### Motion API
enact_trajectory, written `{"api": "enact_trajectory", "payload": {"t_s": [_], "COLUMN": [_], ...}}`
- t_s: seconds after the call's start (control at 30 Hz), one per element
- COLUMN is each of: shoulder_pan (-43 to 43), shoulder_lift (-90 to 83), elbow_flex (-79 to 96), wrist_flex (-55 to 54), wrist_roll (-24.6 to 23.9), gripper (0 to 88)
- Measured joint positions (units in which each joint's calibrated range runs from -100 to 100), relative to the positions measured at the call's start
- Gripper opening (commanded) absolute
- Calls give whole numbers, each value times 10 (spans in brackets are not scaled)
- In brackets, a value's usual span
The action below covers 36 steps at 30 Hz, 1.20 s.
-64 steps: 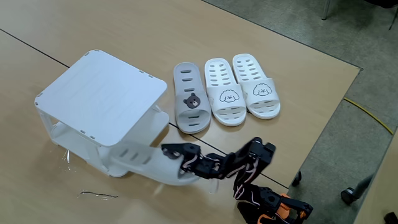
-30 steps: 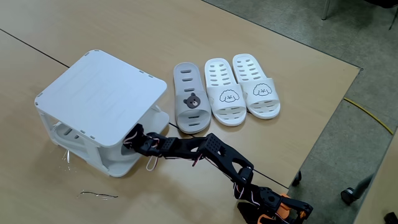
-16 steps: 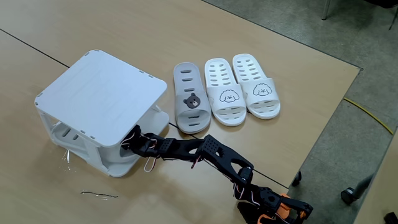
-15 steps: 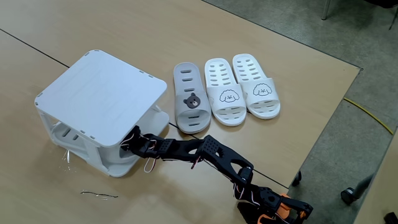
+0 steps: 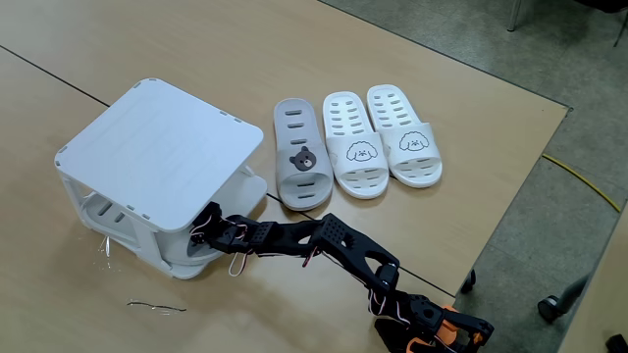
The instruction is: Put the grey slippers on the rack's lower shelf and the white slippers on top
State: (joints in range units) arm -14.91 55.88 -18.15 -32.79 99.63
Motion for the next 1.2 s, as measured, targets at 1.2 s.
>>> {"api": "enact_trajectory", "payload": {"t_s": [1.2], "shoulder_pan": [-21], "shoulder_lift": [-167], "elbow_flex": [270], "wrist_flex": [-3], "wrist_roll": [1], "gripper": [373]}}
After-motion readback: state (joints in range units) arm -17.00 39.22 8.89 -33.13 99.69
